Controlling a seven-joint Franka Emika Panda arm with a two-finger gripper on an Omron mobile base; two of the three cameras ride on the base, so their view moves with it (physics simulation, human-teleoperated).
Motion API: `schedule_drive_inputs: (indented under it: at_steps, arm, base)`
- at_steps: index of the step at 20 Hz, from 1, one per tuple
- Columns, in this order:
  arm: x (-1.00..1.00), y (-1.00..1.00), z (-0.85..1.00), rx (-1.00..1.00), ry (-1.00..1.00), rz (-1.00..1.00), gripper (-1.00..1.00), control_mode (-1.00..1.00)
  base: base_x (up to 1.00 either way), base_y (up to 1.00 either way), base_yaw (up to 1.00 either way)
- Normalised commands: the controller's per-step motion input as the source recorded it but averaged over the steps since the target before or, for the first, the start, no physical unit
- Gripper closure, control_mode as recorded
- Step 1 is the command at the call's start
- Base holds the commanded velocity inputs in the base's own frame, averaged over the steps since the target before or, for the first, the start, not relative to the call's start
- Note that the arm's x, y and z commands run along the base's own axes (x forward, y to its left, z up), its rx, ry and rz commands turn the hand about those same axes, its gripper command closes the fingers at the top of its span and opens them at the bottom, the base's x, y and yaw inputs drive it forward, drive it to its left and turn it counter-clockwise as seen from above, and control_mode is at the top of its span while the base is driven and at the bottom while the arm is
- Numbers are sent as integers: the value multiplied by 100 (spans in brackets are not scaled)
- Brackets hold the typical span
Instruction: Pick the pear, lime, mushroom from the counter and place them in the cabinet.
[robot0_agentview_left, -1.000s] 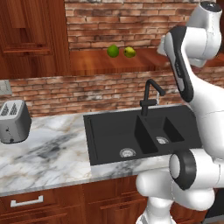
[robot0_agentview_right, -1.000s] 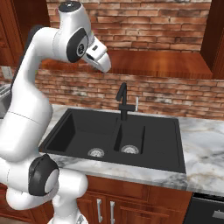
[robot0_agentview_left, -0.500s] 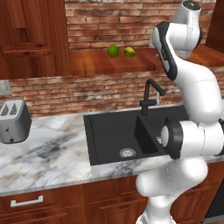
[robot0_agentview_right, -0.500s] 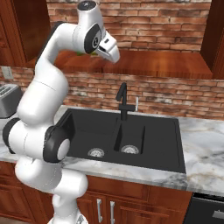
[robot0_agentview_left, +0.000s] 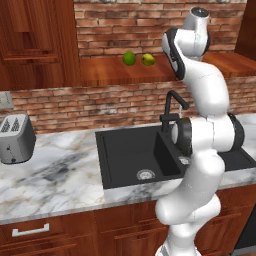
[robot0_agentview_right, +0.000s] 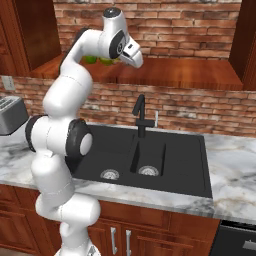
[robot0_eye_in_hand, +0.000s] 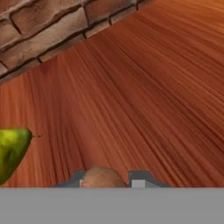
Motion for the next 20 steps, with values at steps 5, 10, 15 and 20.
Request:
schedule_drive_inputs:
  at_steps: [5,10,15,20]
  arm:
    - [100,-9,-11,0,0,0,100,-100]
    - [91,-6,-17,0,0,0,100,-100]
    - [61,-18,-4,0,-5,0,-100,-100]
    - [-15,-25,0,0,-34,0,-100,-100]
  base:
    - [0,0,0]
    - [0,0,0]
    - [0,0,0]
    - [0,0,0]
